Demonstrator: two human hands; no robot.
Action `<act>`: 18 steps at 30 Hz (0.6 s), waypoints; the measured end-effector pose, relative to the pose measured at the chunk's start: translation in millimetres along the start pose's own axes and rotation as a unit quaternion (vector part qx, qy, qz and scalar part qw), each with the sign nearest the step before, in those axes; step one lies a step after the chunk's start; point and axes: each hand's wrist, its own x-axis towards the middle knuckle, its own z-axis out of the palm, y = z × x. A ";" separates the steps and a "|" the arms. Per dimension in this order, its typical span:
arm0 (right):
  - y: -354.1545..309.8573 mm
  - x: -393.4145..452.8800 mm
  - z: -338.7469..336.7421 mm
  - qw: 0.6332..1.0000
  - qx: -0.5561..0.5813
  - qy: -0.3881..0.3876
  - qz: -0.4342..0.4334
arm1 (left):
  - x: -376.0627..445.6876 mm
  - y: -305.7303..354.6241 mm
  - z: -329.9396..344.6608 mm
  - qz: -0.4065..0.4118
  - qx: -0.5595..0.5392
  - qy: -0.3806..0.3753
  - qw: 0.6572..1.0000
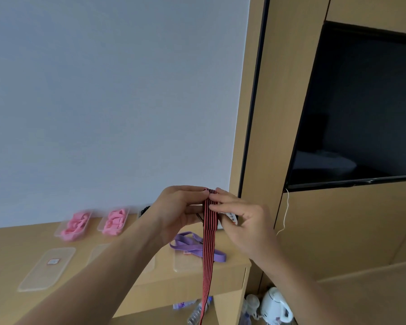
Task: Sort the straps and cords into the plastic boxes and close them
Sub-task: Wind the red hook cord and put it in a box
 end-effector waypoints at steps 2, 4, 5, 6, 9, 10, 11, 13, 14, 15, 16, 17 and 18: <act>-1.0 -3.8 0.8 0.999 0.032 0.001 0.028 | -0.9 -0.8 0.9 0.008 -0.007 0.008 1.000; -4.7 -5.0 2.2 0.989 0.114 0.024 0.088 | -2.3 -0.9 3.3 0.027 -0.006 0.015 0.999; -6.0 -4.3 3.1 0.980 0.152 0.037 0.124 | -3.0 -0.4 4.9 0.043 0.000 0.017 0.999; -7.1 -2.8 3.3 0.971 0.170 0.049 0.161 | -3.7 0.3 6.3 0.061 0.009 0.019 0.998; -7.3 4.6 0.7 0.929 0.241 0.022 0.279 | -4.9 3.7 9.7 0.114 0.037 0.038 0.992; -7.7 7.2 -1.0 0.912 0.281 0.001 0.299 | -5.5 4.4 10.8 0.129 0.044 0.049 0.989; -9.2 9.2 -3.3 0.903 0.304 -0.016 0.304 | -6.1 4.3 12.2 0.143 0.051 0.057 0.987; -11.1 12.0 -7.8 0.910 0.299 -0.039 0.286 | -8.1 3.6 14.4 0.165 0.067 0.057 0.982; -12.6 13.7 -9.5 0.916 0.288 -0.050 0.274 | -8.9 2.9 14.6 0.175 0.079 0.053 0.980; -13.9 15.4 -10.3 0.921 0.281 -0.057 0.266 | -9.1 2.2 14.2 0.185 0.095 0.049 0.977; -13.7 16.6 -11.5 0.923 0.276 -0.059 0.261 | -9.0 1.3 13.3 0.194 0.111 0.046 0.974; -14.5 18.0 -12.6 0.924 0.273 -0.060 0.261 | -8.6 0.6 12.5 0.198 0.120 0.043 0.972; -15.2 19.2 -13.8 0.924 0.272 -0.059 0.261 | -8.4 0.3 11.5 0.197 0.115 0.038 0.973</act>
